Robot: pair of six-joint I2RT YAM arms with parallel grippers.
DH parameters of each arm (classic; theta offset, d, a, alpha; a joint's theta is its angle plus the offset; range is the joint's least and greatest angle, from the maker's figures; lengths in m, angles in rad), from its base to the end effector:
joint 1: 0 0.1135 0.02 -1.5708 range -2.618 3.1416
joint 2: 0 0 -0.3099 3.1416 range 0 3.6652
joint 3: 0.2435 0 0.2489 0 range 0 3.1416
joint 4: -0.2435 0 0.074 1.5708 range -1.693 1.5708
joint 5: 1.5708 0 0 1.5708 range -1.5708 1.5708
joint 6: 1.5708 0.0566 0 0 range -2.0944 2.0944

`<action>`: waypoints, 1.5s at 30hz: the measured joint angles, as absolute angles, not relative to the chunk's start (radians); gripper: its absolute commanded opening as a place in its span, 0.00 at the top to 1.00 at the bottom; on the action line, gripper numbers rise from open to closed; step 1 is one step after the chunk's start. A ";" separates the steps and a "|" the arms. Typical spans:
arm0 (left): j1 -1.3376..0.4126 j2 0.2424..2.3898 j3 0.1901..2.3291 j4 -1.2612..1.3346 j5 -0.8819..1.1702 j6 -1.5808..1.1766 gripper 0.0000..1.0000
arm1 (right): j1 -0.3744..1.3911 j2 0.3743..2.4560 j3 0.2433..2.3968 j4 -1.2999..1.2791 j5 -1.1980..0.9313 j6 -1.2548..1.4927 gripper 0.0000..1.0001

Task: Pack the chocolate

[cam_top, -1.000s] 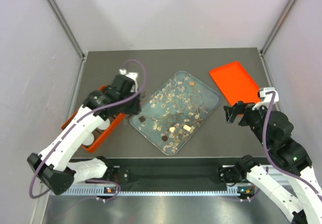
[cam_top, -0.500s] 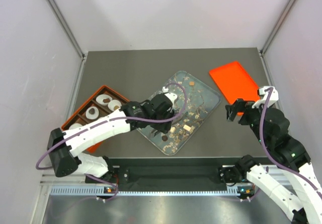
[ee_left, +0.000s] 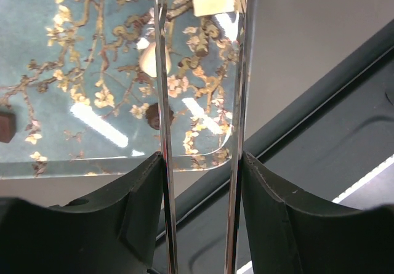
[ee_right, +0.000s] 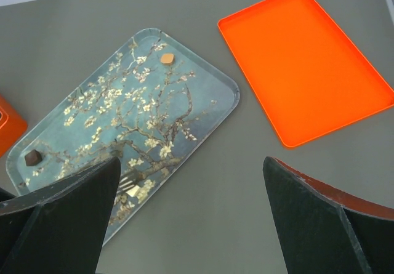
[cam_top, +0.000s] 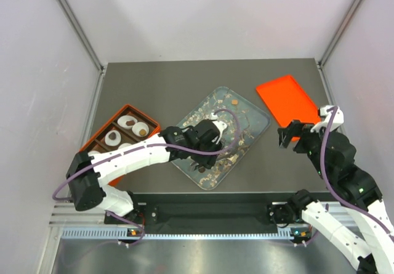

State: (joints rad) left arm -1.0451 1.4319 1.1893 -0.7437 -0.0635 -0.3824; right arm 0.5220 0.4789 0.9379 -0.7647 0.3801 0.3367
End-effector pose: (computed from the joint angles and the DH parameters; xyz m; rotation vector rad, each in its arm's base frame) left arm 0.1526 -0.2560 0.3118 0.8296 2.4883 -0.4536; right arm 0.0587 0.0095 0.3790 0.0883 1.8588 0.2400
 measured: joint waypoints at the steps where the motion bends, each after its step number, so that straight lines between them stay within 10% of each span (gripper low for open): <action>1: -1.052 1.436 1.189 -0.742 -0.062 -0.383 0.45 | 0.522 0.479 0.937 -0.767 0.382 0.337 0.00; 45: -1.144 1.497 1.171 -0.764 -0.128 -0.445 0.50 | 0.522 0.434 0.952 -0.794 0.395 0.342 0.00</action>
State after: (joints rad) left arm -1.1439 1.4971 1.1706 -0.7639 -0.1284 -0.4446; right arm 0.5220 0.4339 0.9524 -0.7944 0.3954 0.3416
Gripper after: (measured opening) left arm 0.504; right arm 0.996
